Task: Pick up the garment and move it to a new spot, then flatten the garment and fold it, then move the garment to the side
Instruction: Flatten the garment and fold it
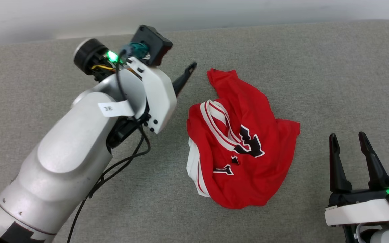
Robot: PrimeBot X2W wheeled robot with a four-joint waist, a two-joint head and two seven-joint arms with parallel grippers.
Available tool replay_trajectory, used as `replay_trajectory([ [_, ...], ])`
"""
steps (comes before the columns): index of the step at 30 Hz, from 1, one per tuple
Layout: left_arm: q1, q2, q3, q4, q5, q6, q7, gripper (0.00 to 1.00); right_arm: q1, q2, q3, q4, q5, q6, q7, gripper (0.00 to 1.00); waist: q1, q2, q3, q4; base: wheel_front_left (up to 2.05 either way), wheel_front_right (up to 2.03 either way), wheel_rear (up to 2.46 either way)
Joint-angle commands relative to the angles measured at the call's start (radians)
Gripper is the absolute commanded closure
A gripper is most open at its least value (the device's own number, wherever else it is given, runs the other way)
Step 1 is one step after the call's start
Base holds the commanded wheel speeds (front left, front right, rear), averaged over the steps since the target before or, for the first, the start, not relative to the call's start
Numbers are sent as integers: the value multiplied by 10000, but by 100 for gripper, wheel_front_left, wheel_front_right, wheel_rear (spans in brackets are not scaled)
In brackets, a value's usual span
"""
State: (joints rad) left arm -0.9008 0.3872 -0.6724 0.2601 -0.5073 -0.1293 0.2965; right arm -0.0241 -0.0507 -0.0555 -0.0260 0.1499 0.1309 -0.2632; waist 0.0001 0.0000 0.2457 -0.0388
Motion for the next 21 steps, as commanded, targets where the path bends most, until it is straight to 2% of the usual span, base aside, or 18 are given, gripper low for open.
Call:
replay_trajectory([
  [1,-311,220,-639,-46,-545,4,685,0,-184,12,-13,-18,65,-3,-22,0,-1,0,76,-82,0,0,0],
  [7,-994,992,-2919,-225,-2159,3,2840,0,-342,10,54,-28,103,-3,-24,0,-1,0,295,-348,0,0,0],
  [8,-994,992,-2919,-225,-2159,3,2840,0,-342,10,54,-28,103,-3,-24,0,-1,0,295,-348,0,0,0],
  [15,-1353,1515,-5089,-337,-3195,3,3776,0,-454,12,126,-43,206,-3,-22,0,-1,0,645,-728,0,0,0],
  [21,-1237,1563,-5933,-121,-3565,2,4226,0,-643,12,178,-77,260,-3,-22,0,-1,0,1043,-1001,0,0,0],
])
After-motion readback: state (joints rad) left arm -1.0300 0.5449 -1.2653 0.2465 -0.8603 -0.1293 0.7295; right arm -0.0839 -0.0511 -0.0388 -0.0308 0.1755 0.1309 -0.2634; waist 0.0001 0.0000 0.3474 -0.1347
